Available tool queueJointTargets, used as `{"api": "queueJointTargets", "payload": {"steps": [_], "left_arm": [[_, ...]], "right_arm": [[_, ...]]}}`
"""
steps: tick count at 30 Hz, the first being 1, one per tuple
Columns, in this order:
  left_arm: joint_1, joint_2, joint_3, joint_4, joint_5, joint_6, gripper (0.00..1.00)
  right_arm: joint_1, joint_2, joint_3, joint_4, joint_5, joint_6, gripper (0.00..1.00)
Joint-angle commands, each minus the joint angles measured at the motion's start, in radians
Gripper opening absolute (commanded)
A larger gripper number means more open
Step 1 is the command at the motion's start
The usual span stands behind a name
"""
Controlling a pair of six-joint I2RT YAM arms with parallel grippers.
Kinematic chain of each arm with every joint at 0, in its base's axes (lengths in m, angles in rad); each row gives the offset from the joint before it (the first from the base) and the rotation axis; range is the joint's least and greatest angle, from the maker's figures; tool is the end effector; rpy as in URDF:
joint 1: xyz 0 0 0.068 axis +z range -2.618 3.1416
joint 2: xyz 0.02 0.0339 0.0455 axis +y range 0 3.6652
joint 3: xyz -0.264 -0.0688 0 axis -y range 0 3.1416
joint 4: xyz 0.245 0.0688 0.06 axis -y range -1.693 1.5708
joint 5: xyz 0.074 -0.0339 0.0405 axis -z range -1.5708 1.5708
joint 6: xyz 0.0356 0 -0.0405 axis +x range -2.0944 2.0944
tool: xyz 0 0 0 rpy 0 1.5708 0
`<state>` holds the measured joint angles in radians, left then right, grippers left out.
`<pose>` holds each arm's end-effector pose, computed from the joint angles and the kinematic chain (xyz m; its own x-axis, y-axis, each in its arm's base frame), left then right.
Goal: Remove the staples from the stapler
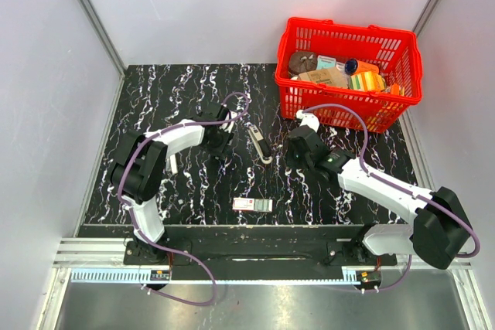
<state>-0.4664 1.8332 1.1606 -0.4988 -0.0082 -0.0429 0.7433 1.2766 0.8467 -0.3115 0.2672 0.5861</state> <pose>0.3218 -0.1617 0.1618 -0.8413 0.3755 -0.3888 0.4111 0.9115 -0.0091 0.2059 0.1765 0.2454 -0.6959 0.0849 -0.7131 -0.1493 0.9542 0.2594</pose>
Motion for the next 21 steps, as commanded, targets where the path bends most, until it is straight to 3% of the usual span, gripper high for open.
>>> {"api": "queueJointTargets", "payload": {"steps": [1, 6, 16, 21], "left_arm": [[-0.009, 0.008, 0.007, 0.002, 0.004, 0.003, 0.52], [-0.008, 0.012, 0.014, -0.001, 0.004, 0.0, 0.47], [-0.009, 0.018, 0.014, 0.003, -0.004, 0.009, 0.24], [-0.008, 0.008, 0.016, -0.001, 0.004, 0.014, 0.05]], "right_arm": [[-0.009, 0.003, 0.008, 0.032, -0.01, -0.014, 0.12], [-0.007, 0.004, 0.005, 0.034, -0.011, -0.014, 0.12], [-0.007, 0.007, 0.005, 0.038, -0.016, -0.011, 0.11], [-0.007, 0.01, 0.008, 0.038, -0.019, -0.014, 0.11]]}}
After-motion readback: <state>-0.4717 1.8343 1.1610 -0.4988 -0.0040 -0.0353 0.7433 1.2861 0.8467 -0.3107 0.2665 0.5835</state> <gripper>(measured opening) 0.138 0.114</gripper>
